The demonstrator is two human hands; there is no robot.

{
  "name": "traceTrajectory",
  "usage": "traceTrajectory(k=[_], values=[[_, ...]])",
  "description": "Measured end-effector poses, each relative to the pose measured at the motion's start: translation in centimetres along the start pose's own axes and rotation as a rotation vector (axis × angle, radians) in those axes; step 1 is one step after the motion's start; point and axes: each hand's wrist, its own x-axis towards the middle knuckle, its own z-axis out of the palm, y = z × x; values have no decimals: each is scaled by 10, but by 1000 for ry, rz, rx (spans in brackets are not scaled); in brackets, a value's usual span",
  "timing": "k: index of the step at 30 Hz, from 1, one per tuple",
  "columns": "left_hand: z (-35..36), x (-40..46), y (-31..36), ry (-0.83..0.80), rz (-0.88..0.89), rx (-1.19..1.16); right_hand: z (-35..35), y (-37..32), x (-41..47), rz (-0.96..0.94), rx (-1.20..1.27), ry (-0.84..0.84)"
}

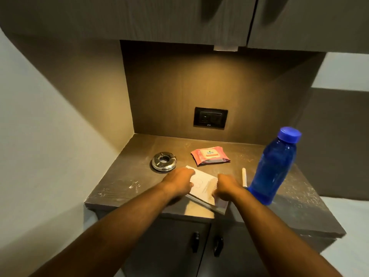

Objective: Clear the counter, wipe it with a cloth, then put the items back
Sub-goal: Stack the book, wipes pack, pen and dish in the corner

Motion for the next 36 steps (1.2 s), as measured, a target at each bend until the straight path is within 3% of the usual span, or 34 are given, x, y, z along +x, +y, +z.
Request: traceTrajectory(k=[3, 7, 10, 13, 17, 19, 21, 23, 25, 27, 29, 31, 33, 36], values=[[2, 29, 4, -61, 32, 131, -5, 5, 20, -25, -64, -150], [6, 61, 6, -170, 75, 341, -15, 5, 35, -27, -160, -180], [12, 73, 7, -127, 119, 318, -32, 3, 37, -59, -137, -234], [4, 79, 4, -42, 127, 181, -64, -4, 31, -145, -102, -274], [-42, 78, -20, -171, 63, -179, -115, -18, 31, -228, 67, -251], [-67, 68, -43, -133, 22, -347, -127, -32, 37, -287, 325, -129], [-84, 58, -73, -34, -62, -526, -120, -52, 50, -328, 577, 96], [-96, 46, -106, 94, -176, -755, -99, -85, 59, -349, 657, 265], [-104, 41, -136, 246, -333, -882, -70, -121, 65, -427, 671, 302], [-108, 41, -165, 390, -493, -926, -39, -160, 67, -502, 593, 219], [-105, 43, -189, 494, -628, -934, -9, -195, 74, -591, 361, 109], [-99, 47, -207, 540, -708, -680, 16, -220, 80, -677, 47, 58], [-90, 52, -215, 494, -681, -370, 33, -237, 85, -682, -182, 21], [-76, 56, -217, 437, -546, -172, 46, -250, 100, -654, -325, 45]])
